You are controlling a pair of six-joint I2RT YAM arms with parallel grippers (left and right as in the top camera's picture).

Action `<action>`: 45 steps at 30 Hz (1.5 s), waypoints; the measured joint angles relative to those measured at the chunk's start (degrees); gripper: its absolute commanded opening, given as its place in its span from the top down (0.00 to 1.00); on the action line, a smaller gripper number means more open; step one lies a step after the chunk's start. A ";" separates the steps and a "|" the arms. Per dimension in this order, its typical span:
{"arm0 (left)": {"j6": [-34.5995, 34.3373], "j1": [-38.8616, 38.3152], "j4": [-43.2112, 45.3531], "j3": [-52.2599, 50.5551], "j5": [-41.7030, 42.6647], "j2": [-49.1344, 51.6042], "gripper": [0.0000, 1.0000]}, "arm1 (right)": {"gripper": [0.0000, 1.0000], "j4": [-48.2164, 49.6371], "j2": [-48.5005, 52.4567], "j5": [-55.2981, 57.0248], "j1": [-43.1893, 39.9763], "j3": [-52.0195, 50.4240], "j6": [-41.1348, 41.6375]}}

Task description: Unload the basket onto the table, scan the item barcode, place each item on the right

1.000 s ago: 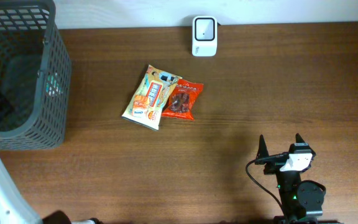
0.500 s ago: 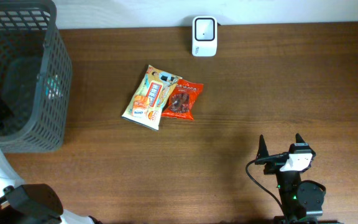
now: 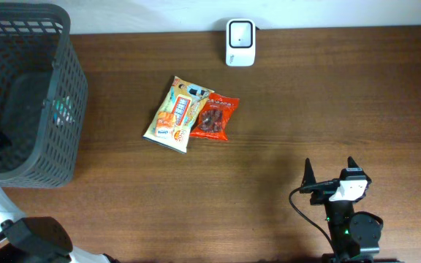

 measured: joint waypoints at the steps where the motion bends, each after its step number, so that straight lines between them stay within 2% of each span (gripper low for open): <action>1: 0.00 0.00 0.63 0.04 0.11 -0.11 1.00 | 0.02 0.00 0.00 0.00 0.00 0.00 -0.02; 4: 0.00 0.00 3.69 1.88 1.64 -0.87 1.00 | 0.02 0.00 0.00 0.00 0.00 0.00 -0.02; 6: 0.17 0.00 7.87 4.24 4.52 -2.12 0.90 | 0.02 0.00 0.00 0.00 0.02 0.00 -0.02; 7: 0.98 0.00 11.67 5.44 7.65 -3.15 0.79 | 0.02 0.00 0.00 0.00 0.00 0.00 -0.02; 8: 1.77 0.00 13.60 5.99 9.18 -3.72 0.73 | 0.02 0.00 0.00 0.00 0.02 0.00 0.02; 11: 4.50 0.00 20.24 6.67 15.61 -4.81 0.43 | 0.02 0.00 0.00 0.00 0.00 0.00 0.00; 12: 5.55 -0.02 22.03 6.73 17.53 -4.72 0.28 | 0.02 0.00 0.00 0.00 0.02 0.00 -0.02; 13: 6.05 -0.02 24.02 6.73 19.37 -4.35 0.09 | 0.01 0.00 0.00 0.00 0.00 0.00 0.00; 14: 6.69 0.00 25.16 6.73 20.55 -3.67 0.03 | 0.02 0.00 0.00 0.00 0.02 0.00 0.00; 20: 7.80 -0.02 29.51 6.73 26.99 3.13 0.00 | 0.02 0.00 0.00 0.00 0.00 0.00 -0.02; 24: 8.63 0.00 31.36 6.73 28.72 8.98 0.16 | 0.02 0.00 0.00 0.00 0.02 0.00 0.00; 34: 9.16 -2.71 30.45 6.71 28.81 18.97 0.10 | 0.02 0.00 0.00 0.00 0.00 0.00 -0.02; 39: 9.31 -5.84 30.42 6.71 23.93 21.84 0.05 | 0.02 0.00 0.00 0.00 0.02 0.00 0.02; 45: 10.45 -6.08 30.23 6.71 22.14 24.39 0.11 | 0.02 0.00 0.00 0.00 0.02 0.00 0.02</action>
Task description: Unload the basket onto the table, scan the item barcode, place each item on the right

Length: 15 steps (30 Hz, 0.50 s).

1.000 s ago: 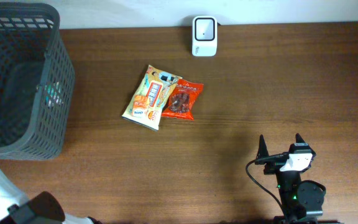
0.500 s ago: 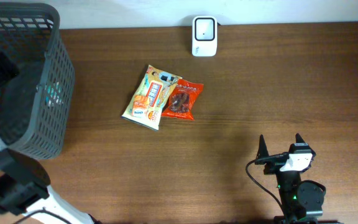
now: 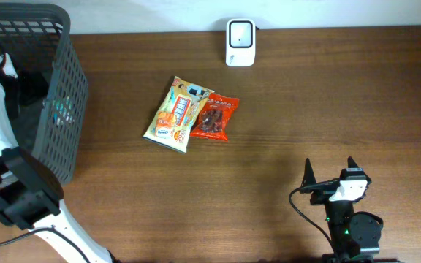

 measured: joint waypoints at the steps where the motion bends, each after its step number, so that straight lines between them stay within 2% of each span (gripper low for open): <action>1: 1.11 0.04 -0.11 0.00 0.57 0.70 0.12 | 0.02 0.00 0.00 0.00 -0.02 0.00 -0.02; 15: 4.48 -1.53 -0.63 -0.02 2.58 7.39 0.13 | 0.02 0.00 0.00 0.00 0.00 0.00 -0.04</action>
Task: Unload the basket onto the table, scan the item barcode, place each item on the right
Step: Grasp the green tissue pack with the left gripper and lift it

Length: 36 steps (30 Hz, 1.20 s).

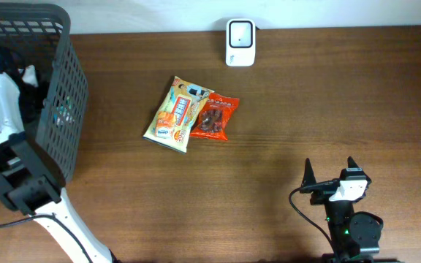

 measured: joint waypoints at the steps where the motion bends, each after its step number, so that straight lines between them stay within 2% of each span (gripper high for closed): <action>1: 0.02 -0.24 -0.02 0.00 0.09 0.33 0.12 | 0.02 0.00 0.00 0.00 0.00 0.00 0.00; 11: 0.20 -0.79 -0.46 -0.09 0.15 3.15 0.13 | 0.01 0.00 0.00 0.00 0.00 0.00 -0.02; 14: 0.31 -0.79 -0.46 -0.09 0.15 3.17 0.28 | 0.02 0.00 0.00 0.00 0.00 0.00 0.00; 19: 0.66 -0.81 -0.83 -0.09 0.33 3.28 0.37 | 0.02 0.00 0.00 0.00 -0.02 0.00 -0.02; 23: 0.70 -0.83 -0.85 -0.09 0.31 4.07 0.84 | 0.02 0.00 0.00 0.00 0.00 0.00 -0.02; 25: 0.85 -0.83 -0.76 -0.04 0.81 4.28 0.99 | 0.02 0.00 0.00 0.00 0.00 0.00 0.00; 32: 0.83 -0.83 -2.78 1.77 1.18 4.44 1.00 | 0.02 0.00 0.00 0.00 0.00 0.00 0.00; 36: 0.81 -0.83 -9.20 9.42 0.83 6.21 1.00 | 0.02 0.00 0.00 0.00 -0.02 0.00 0.04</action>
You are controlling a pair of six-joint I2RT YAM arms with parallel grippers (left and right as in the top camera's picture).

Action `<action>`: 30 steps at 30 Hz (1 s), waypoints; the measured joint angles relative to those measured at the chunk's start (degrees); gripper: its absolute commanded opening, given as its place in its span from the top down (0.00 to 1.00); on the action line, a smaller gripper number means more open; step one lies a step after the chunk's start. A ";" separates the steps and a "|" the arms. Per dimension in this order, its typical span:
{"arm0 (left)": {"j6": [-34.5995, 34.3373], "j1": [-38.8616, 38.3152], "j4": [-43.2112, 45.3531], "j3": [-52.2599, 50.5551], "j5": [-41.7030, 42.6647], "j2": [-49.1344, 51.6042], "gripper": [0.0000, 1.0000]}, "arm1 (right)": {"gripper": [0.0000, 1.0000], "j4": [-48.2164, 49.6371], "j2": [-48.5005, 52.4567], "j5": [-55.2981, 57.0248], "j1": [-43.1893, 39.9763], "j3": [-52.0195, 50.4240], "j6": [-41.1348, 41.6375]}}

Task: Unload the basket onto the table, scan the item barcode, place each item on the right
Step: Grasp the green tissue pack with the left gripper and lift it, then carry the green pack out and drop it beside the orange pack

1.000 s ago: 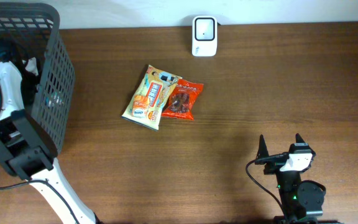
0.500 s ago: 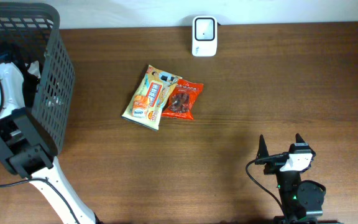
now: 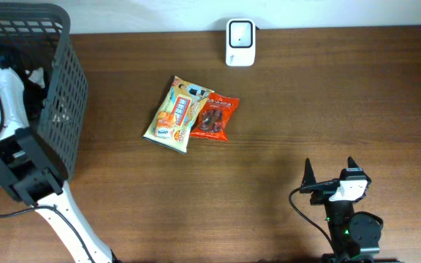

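The white barcode scanner stands at the table's far edge. On the table's middle lie two snack packets side by side, a yellow-orange one and a red one touching its right edge. My left arm reaches into the grey mesh basket. Its gripper is down inside, dark against the basket's dark inside, so its jaws and anything between them are hidden. My right gripper rests open near the front right, holding nothing.
The basket fills the far left corner and its tall walls surround my left wrist. The right arm's base and cable sit at the front edge. Brown tabletop lies between the packets and the right gripper.
My left wrist has shifted a little to the right and towards the front inside the basket. The packets, the scanner and the right arm have not moved.
At first my left arm was low at the front left corner, outside the basket. Then it stood over the basket with the gripper inside, and it has stayed inside since, shifting slightly. The packets and the right gripper kept their places throughout.
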 measured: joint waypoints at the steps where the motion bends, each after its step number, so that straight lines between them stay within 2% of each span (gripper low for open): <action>1: 0.00 0.00 -2.43 3.85 -0.07 0.59 1.00 | 0.01 -0.02 0.00 0.00 0.00 0.00 -0.04; 9: -0.52 0.00 -16.83 42.27 -0.07 0.61 1.00 | 0.02 0.00 0.00 0.00 0.02 0.00 -0.02; 12: -2.34 0.00 -17.81 49.83 0.13 -1.97 1.00 | 0.02 0.00 0.00 0.00 0.02 0.00 -0.04; 17: -3.74 -0.28 -19.37 50.73 3.91 -8.37 1.00 | 0.02 0.00 0.00 0.00 0.02 0.00 -0.04; 22: -4.15 -3.93 -21.73 50.73 11.72 -12.76 1.00 | 0.02 0.00 0.00 0.00 0.02 0.00 -0.02; 25: -4.15 -7.89 -21.73 50.69 15.47 -13.57 1.00 | 0.02 0.00 0.00 0.00 0.00 0.00 0.00; 30: -4.13 -19.43 -21.57 45.48 18.56 -13.66 1.00 | 0.02 0.00 0.00 0.00 0.02 0.00 -0.02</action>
